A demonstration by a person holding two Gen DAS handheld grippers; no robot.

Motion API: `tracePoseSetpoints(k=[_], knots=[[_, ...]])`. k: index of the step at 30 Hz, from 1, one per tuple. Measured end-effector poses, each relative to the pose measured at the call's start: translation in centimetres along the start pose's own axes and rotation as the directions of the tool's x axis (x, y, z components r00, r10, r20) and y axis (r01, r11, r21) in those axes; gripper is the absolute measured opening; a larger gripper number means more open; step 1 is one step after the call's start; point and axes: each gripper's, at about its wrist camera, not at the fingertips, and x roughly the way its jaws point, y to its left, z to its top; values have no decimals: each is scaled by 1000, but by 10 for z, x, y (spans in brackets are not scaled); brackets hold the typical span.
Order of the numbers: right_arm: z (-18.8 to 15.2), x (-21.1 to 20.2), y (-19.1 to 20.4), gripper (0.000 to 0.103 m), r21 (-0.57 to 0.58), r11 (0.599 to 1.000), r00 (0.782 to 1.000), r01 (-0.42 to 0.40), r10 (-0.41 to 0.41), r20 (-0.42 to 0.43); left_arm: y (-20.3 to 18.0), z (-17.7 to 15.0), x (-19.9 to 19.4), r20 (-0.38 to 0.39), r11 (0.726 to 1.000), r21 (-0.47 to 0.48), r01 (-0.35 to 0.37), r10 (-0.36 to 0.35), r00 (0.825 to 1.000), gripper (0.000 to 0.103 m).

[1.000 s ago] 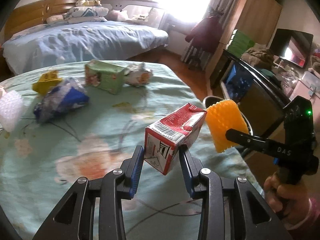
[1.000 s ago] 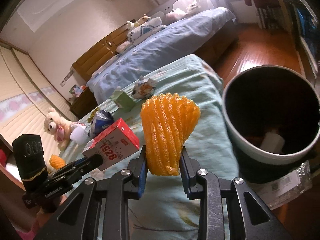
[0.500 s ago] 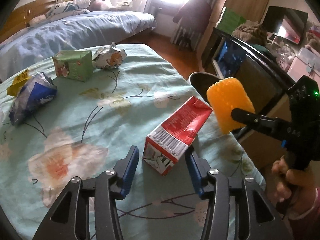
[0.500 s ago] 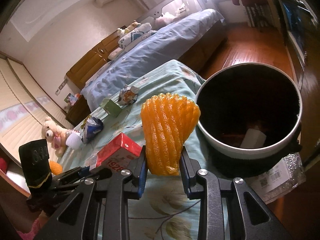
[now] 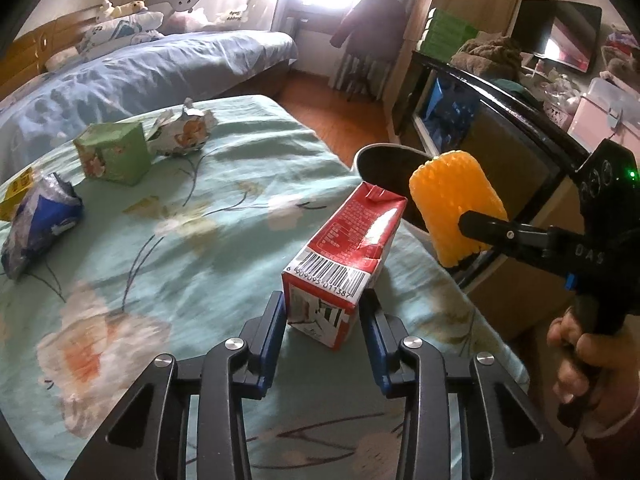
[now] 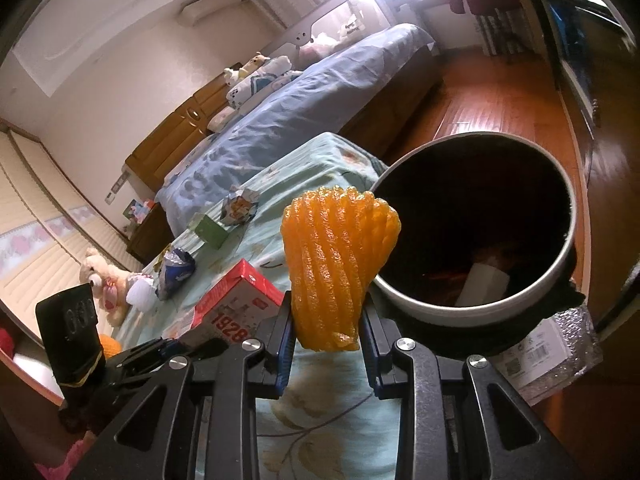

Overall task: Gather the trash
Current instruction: 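Carry the milk carton and orange mesh net in both grippers over the bin, then open both grippers to drop the carton and mesh net into the bin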

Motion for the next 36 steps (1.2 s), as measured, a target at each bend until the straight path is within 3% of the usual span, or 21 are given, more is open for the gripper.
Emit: tracePoseSetpoints(k=[22, 36], knots=[[23, -18, -51, 29, 57, 996, 996, 69, -71, 46, -45, 49, 43, 4, 998, 57, 31, -31, 1000, 35], [40, -8, -72, 29, 56, 991, 991, 125, -128, 41, -57, 73, 78, -26, 997, 73, 29, -27, 999, 35]])
